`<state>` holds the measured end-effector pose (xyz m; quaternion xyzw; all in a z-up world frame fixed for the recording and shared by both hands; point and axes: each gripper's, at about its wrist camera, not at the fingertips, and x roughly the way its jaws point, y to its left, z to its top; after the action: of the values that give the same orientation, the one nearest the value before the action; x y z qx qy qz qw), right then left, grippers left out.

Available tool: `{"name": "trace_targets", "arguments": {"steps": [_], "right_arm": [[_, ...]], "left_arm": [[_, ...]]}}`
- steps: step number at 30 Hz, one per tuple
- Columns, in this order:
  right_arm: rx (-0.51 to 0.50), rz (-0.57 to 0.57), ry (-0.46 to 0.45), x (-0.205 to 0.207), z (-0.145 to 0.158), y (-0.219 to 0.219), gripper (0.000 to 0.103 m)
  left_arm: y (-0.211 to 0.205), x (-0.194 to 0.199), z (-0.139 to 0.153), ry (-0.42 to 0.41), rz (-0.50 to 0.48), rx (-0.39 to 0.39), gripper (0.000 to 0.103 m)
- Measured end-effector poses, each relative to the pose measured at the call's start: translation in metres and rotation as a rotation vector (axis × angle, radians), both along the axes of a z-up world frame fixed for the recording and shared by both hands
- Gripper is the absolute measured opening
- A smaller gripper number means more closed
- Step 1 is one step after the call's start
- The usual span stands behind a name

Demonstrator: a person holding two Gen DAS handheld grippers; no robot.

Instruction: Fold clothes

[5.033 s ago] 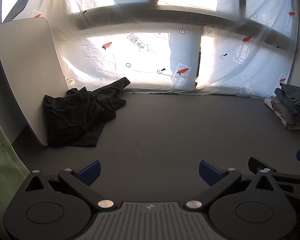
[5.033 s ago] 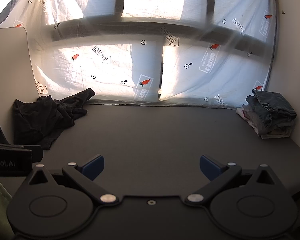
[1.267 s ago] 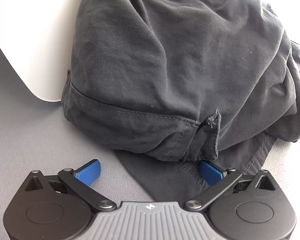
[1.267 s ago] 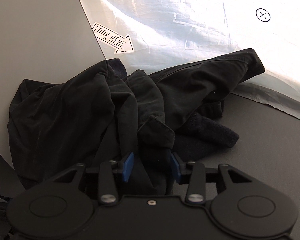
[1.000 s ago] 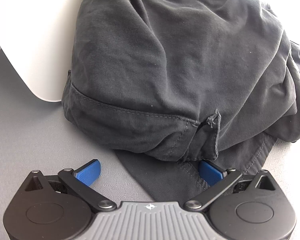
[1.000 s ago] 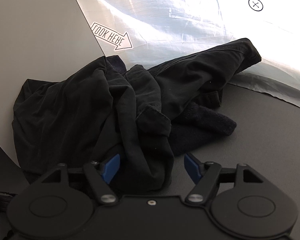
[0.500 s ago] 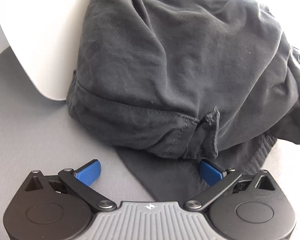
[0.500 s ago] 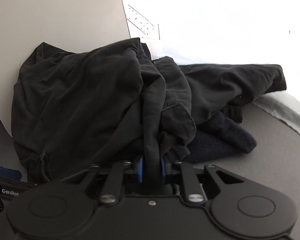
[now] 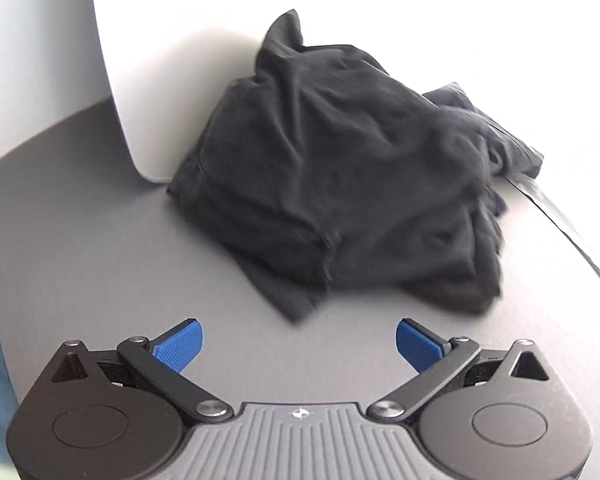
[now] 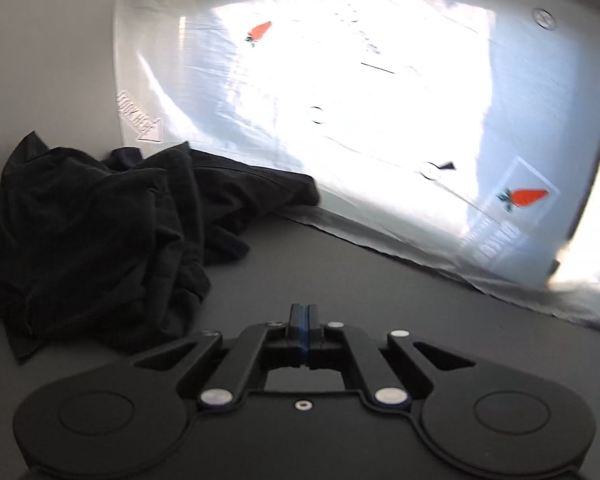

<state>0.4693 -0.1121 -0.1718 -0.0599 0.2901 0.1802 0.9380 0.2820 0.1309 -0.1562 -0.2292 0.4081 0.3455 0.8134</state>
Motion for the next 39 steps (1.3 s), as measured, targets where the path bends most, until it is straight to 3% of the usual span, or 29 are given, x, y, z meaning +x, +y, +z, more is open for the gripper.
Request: {"name": "trace_targets", "arguments": {"steps": [3, 7, 10, 12, 14, 18, 22, 29, 32, 33, 35, 39], "right_arm": [[0.056, -0.115, 0.081, 0.005, -0.001, -0.077, 0.000], [0.104, -0.107, 0.127, 0.003, -0.003, -0.103, 0.005], [0.104, -0.007, 0.144, 0.002, -0.004, -0.073, 0.015], [0.114, 0.068, 0.164, 0.006, -0.008, -0.044, 0.030], [0.122, 0.146, 0.183, 0.013, -0.013, -0.006, 0.034], [0.201, 0.286, 0.236, 0.042, -0.023, 0.068, 0.052], [0.233, 0.376, 0.256, 0.080, -0.039, 0.140, 0.072], [0.266, 0.451, 0.400, 0.140, -0.081, 0.203, 0.088], [0.292, 0.489, 0.414, 0.141, -0.078, 0.206, 0.064], [0.297, 0.501, 0.417, 0.139, -0.077, 0.207, 0.047], [0.278, 0.481, 0.369, 0.127, -0.069, 0.201, 0.026], [0.248, 0.450, 0.261, 0.081, -0.039, 0.184, 0.017]], "left_arm": [[-0.036, -0.013, -0.004, 0.007, -0.002, -0.052, 0.102], [-0.060, -0.008, -0.012, 0.027, -0.035, -0.060, 0.102], [-0.053, 0.000, -0.014, 0.020, -0.030, -0.046, 0.102], [-0.044, 0.002, -0.016, 0.019, -0.018, -0.032, 0.102], [-0.026, 0.010, -0.021, 0.048, -0.019, 0.002, 0.102], [0.013, 0.024, -0.035, 0.104, -0.036, 0.059, 0.102], [0.057, 0.041, -0.051, 0.132, -0.024, 0.062, 0.102], [0.114, 0.068, -0.066, 0.138, -0.060, 0.064, 0.103], [0.126, 0.073, -0.072, 0.119, -0.056, 0.018, 0.103], [0.127, 0.073, -0.073, 0.115, -0.047, 0.009, 0.103], [0.124, 0.072, -0.070, 0.122, -0.033, 0.020, 0.103], [0.114, 0.069, -0.058, 0.126, -0.010, 0.048, 0.103]]}}
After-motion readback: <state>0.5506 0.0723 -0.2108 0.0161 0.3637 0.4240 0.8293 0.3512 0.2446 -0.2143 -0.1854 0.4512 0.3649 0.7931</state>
